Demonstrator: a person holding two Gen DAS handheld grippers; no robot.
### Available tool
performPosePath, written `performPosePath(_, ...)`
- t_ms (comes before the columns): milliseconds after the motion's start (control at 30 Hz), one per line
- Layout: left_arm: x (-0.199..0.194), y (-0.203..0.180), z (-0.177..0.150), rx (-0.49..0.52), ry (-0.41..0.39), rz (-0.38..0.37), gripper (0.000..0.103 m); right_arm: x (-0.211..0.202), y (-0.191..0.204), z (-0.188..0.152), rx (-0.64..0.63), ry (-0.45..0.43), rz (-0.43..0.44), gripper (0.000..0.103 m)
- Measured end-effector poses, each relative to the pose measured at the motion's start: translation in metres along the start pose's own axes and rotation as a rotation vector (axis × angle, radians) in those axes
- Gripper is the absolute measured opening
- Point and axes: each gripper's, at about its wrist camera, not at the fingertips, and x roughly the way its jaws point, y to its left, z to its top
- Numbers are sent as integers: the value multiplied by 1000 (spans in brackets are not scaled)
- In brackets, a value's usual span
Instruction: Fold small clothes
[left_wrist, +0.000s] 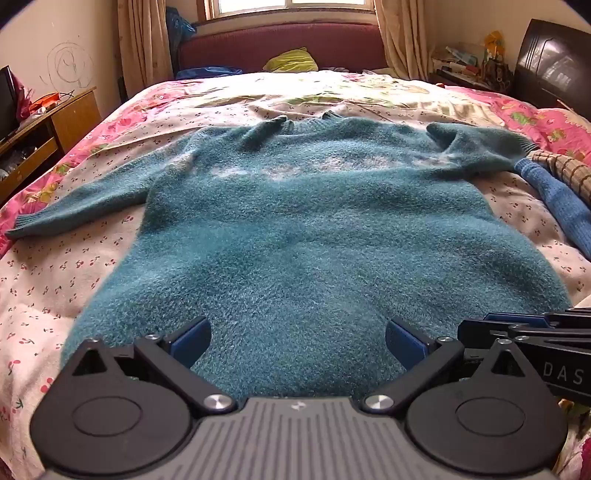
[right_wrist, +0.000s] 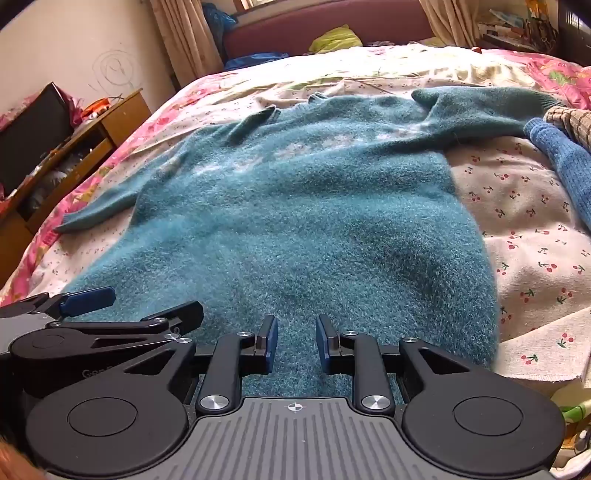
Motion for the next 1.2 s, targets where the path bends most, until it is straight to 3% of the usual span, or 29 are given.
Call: performPosePath(1200,1,0,-4,3,21,-6,103,1,2,-1,-16,17,-28,24)
